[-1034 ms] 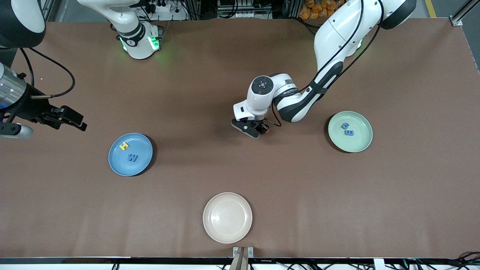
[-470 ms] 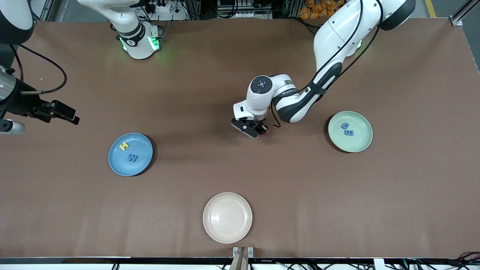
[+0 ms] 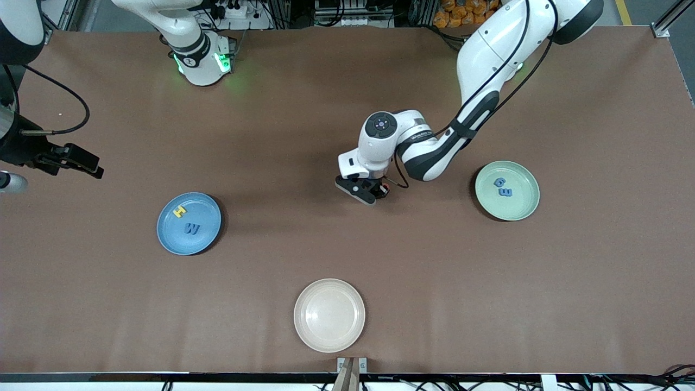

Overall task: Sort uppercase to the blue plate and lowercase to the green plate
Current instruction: 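Carry the u to the green plate and open the left gripper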

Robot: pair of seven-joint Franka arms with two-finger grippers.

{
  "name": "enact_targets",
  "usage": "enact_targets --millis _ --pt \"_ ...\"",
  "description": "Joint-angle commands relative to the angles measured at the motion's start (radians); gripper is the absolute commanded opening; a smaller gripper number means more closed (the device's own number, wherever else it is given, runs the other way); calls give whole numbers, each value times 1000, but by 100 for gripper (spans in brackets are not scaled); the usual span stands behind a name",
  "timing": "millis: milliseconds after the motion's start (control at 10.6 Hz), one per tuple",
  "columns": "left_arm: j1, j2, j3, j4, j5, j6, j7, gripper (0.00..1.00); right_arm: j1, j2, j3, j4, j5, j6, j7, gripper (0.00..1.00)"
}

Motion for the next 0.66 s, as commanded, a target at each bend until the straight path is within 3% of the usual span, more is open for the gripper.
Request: enact_targets --millis 0,564 --pt "74 -65 -9 -16 13 -78 37 0 -6 -21 5 0 -12 -9 -5 100" --pt "448 -257 -94 -116 -200 -352 298 0 20 -20 10 26 -4 -10 -1 100"
